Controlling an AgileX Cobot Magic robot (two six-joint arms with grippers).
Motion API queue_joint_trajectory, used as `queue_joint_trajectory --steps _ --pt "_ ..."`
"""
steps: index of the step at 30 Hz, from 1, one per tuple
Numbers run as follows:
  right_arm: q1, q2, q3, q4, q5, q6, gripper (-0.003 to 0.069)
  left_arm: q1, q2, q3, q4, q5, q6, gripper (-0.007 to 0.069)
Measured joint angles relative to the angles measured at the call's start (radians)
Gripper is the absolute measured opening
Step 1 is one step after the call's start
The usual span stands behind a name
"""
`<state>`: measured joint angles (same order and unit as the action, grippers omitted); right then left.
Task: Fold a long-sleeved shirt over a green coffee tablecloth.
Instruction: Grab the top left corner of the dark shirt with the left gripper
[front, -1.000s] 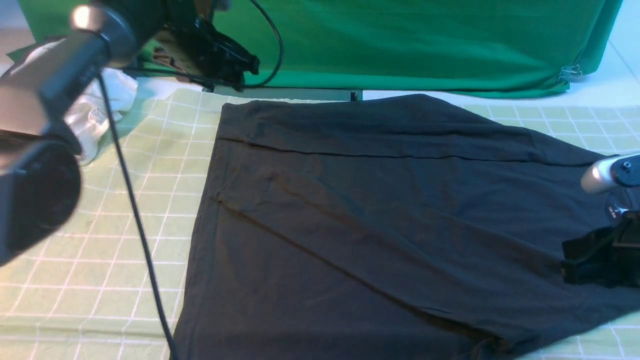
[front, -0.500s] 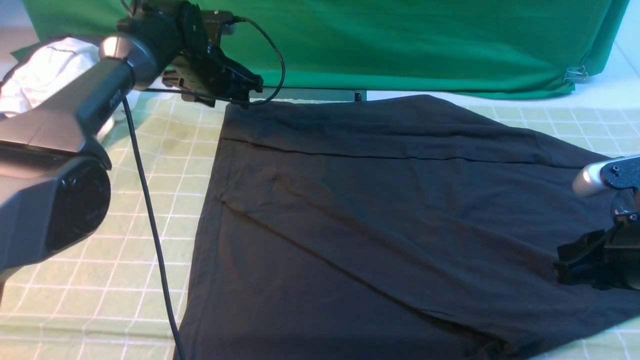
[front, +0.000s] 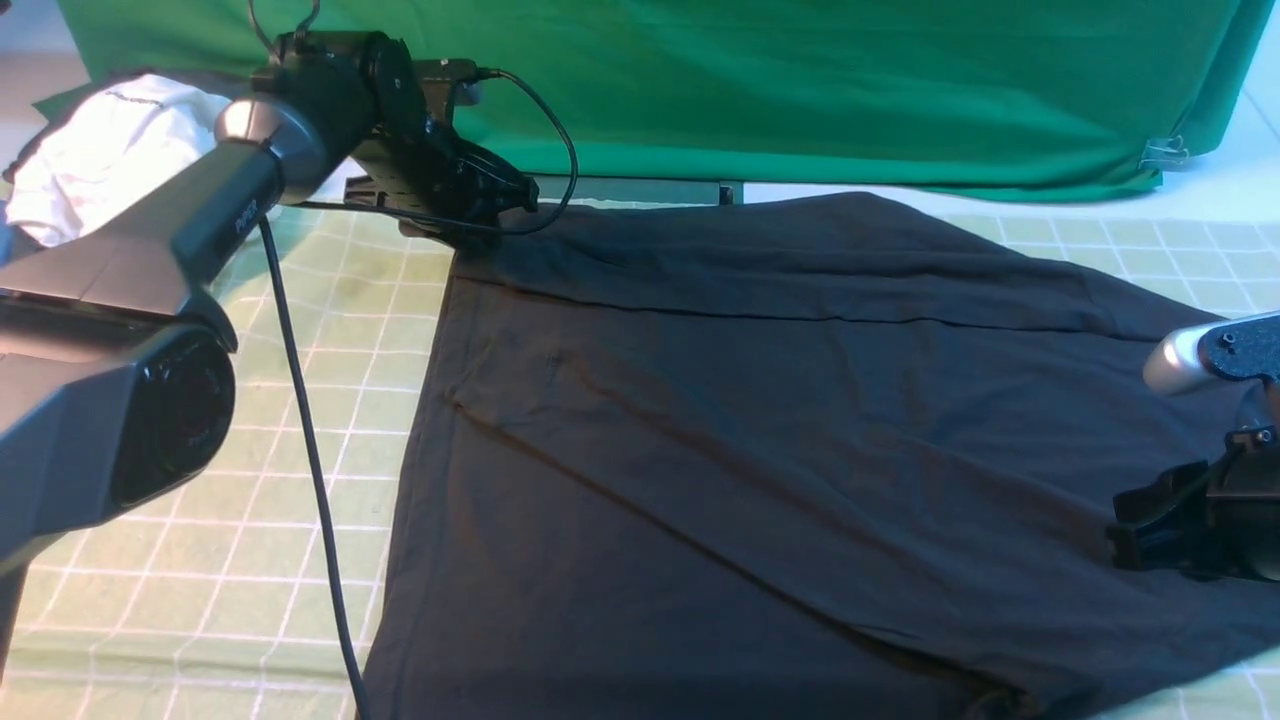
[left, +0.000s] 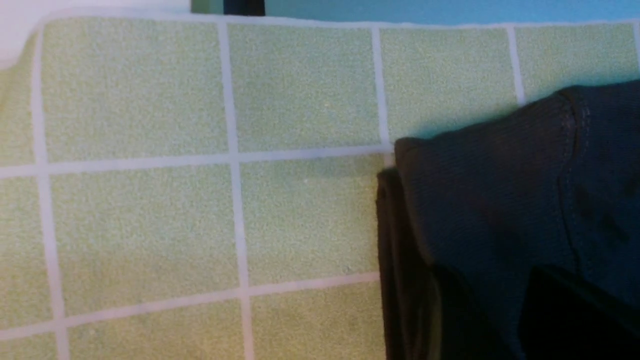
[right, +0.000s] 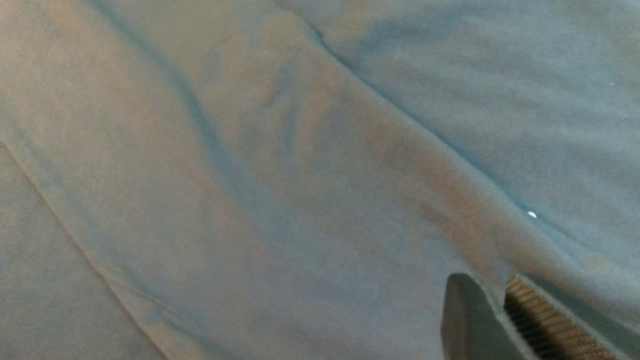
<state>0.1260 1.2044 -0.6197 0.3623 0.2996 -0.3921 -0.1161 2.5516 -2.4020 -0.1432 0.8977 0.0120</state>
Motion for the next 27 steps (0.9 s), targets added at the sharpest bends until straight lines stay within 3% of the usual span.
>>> queue_joint_trajectory --steps 3,6,27 --pt "0.0 0.0 0.0 0.0 0.0 0.001 0.0148 0.0 0.0 0.0 -0.015 -0.001 0.001 0.0001" --pt "0.0 0.0 0.0 0.0 0.0 0.001 0.0148 0.0 -0.002 0.0 -0.055 0.0 0.02 -0.0033" --pt "0.0 0.0 0.0 -0.004 0.066 0.001 0.0148 -0.002 -0.101 -0.002 -0.148 0.116 0.066 -0.0038"
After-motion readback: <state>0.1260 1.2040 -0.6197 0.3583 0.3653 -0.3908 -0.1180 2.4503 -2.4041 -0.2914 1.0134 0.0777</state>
